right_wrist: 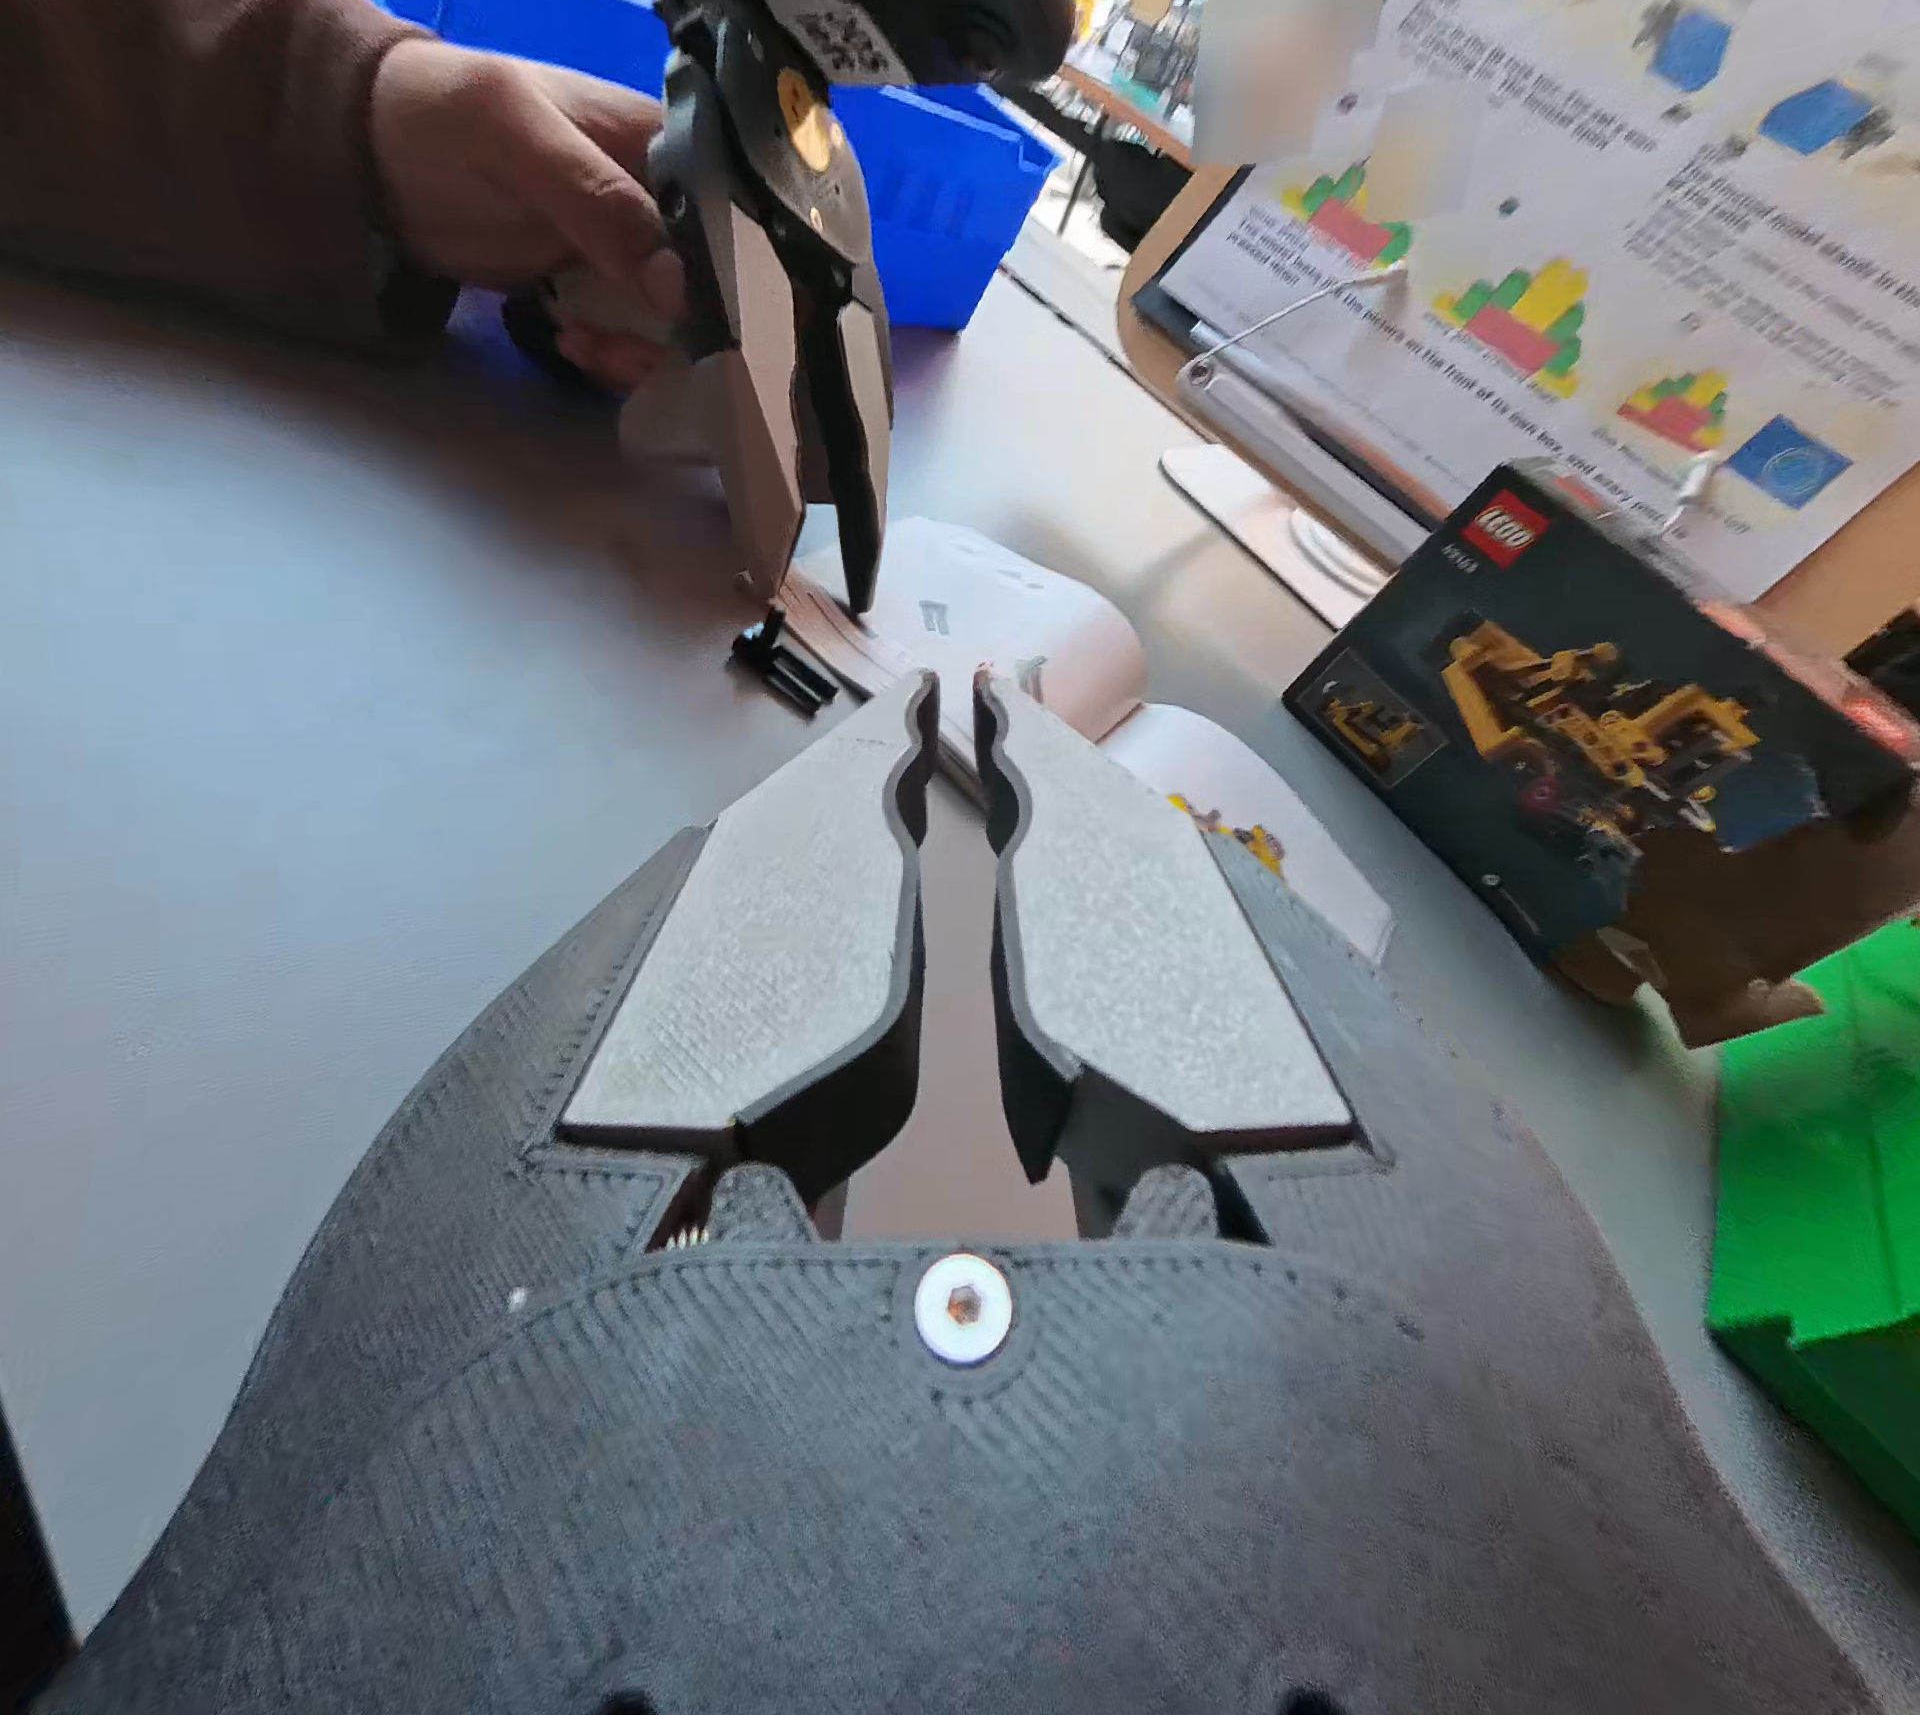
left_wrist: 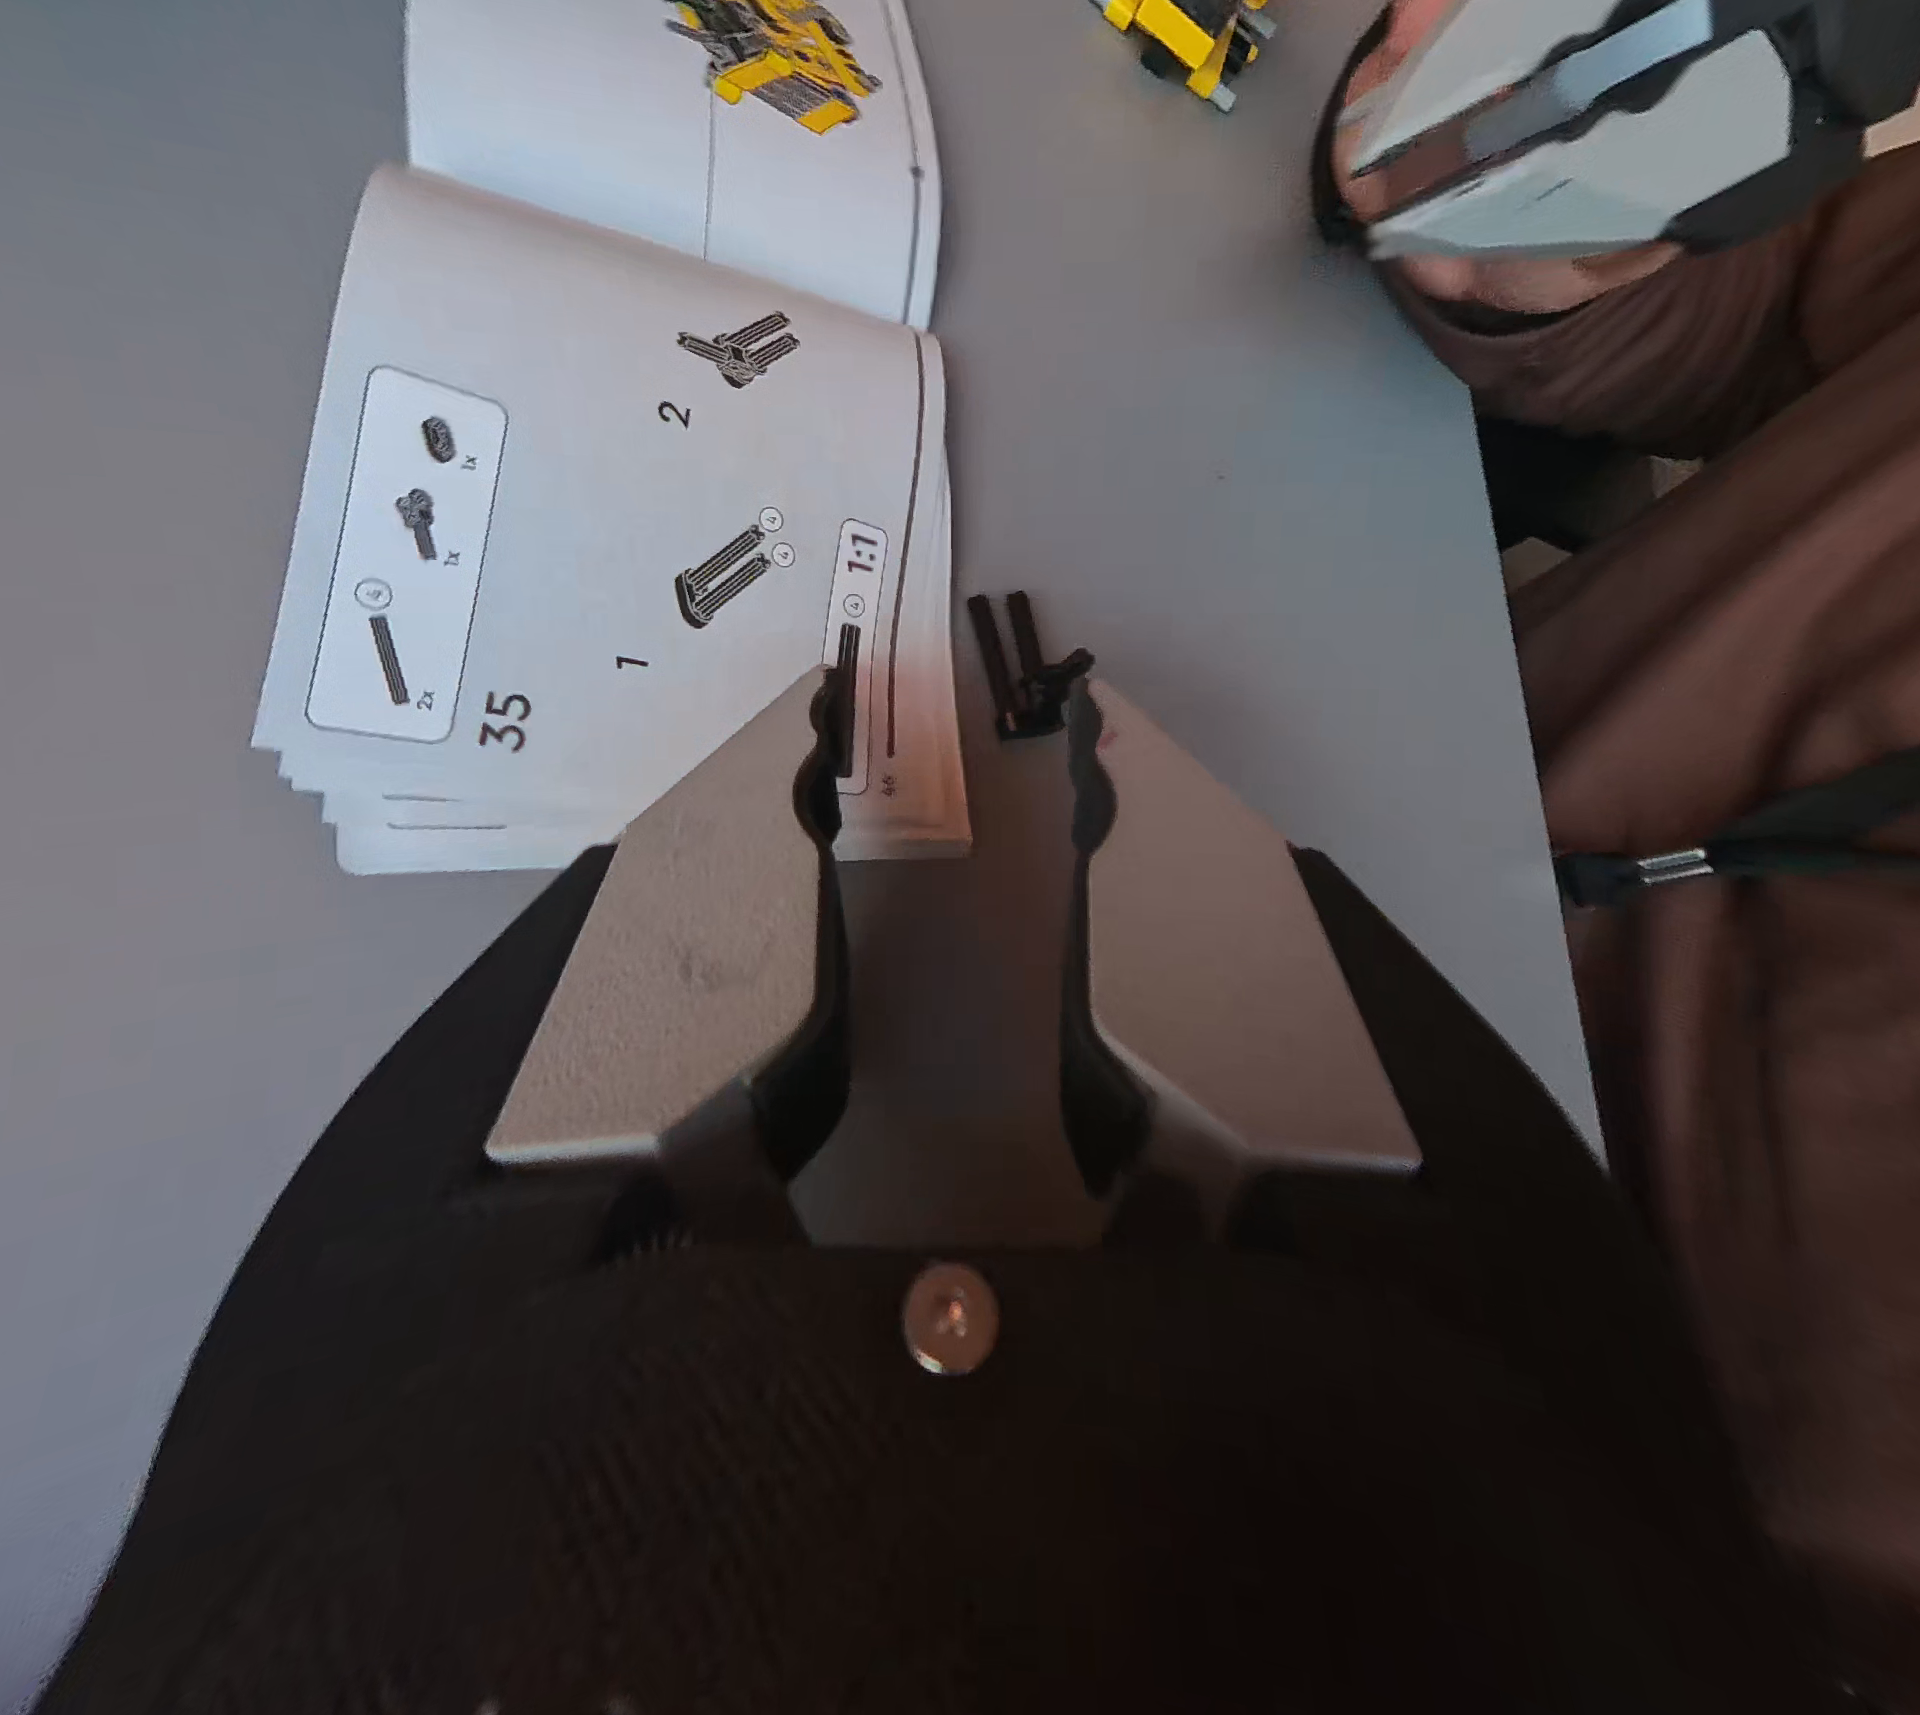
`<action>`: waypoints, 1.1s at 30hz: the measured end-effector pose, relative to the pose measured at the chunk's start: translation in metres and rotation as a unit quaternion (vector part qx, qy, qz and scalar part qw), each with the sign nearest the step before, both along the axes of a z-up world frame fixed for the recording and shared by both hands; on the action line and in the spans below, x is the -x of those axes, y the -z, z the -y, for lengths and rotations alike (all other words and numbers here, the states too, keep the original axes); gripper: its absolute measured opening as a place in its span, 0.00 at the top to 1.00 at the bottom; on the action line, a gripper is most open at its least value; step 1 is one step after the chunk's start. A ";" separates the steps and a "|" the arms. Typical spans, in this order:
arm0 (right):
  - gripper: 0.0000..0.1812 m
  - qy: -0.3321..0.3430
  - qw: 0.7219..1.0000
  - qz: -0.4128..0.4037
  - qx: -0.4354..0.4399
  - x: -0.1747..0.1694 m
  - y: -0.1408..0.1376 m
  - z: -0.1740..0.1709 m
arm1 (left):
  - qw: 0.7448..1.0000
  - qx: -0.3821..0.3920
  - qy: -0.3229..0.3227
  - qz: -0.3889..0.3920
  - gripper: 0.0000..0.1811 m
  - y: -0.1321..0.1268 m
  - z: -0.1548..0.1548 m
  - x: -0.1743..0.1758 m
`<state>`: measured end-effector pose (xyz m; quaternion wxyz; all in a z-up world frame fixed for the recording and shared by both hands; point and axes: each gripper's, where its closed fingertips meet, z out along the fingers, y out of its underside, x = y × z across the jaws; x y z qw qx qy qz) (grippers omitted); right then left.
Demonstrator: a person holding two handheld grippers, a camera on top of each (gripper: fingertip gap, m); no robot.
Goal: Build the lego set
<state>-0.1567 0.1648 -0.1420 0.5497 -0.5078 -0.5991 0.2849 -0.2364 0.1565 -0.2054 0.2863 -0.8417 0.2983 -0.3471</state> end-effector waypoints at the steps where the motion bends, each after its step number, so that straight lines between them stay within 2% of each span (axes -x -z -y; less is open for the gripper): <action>1: 0.99 0.004 1.000 -0.014 -0.010 -0.004 -0.006 0.002 | 1.000 -0.005 -0.007 -0.003 0.77 0.000 -0.001 0.004; 3: 1.00 0.012 0.999 -0.041 -0.029 -0.017 -0.017 0.005 | 1.000 -0.013 -0.014 -0.007 0.73 -0.003 -0.001 0.009; 6: 1.00 0.044 0.996 -0.061 -0.052 -0.053 -0.028 0.000 | 0.999 -0.042 -0.011 0.011 0.73 -0.016 0.005 0.009; 8: 1.00 0.078 0.993 -0.068 -0.050 -0.089 -0.034 -0.011 | 0.998 -0.050 -0.011 0.021 0.61 -0.022 0.010 0.006; 9: 1.00 0.093 0.993 -0.066 -0.041 -0.108 -0.036 -0.018 | 0.999 -0.048 -0.007 0.017 0.62 -0.022 0.014 0.005; 13: 0.85 0.160 0.987 -0.003 0.012 -0.177 -0.020 -0.056 | 0.999 -0.040 0.016 0.006 0.61 -0.019 0.022 -0.005; 16: 0.73 0.176 0.982 0.026 0.067 -0.203 0.001 -0.082 | 0.999 -0.034 0.027 -0.011 0.62 -0.012 0.026 -0.013; 18: 0.64 0.147 0.982 0.032 0.116 -0.204 0.014 -0.090 | 0.999 -0.031 0.030 -0.031 0.63 -0.004 0.028 -0.016; 20: 0.63 0.091 0.982 0.044 0.162 -0.197 0.025 -0.088 | 0.998 -0.031 0.031 -0.044 0.64 0.001 0.028 -0.019; 22: 0.63 0.048 0.979 0.070 0.188 -0.191 0.033 -0.088 | 0.998 -0.035 0.030 -0.047 0.66 0.002 0.027 -0.023; 24: 0.70 0.007 0.977 0.079 0.197 -0.187 0.033 -0.089 | 0.997 -0.039 0.027 -0.056 0.68 0.003 0.025 -0.023; 26: 0.68 -0.012 0.974 0.088 0.207 -0.184 0.033 -0.095 | 0.997 -0.043 0.027 -0.062 0.68 0.003 0.025 -0.023; 33: 0.73 -0.076 0.964 0.154 0.203 -0.162 0.044 -0.088 | 0.992 -0.072 0.018 -0.106 0.75 0.007 0.021 -0.016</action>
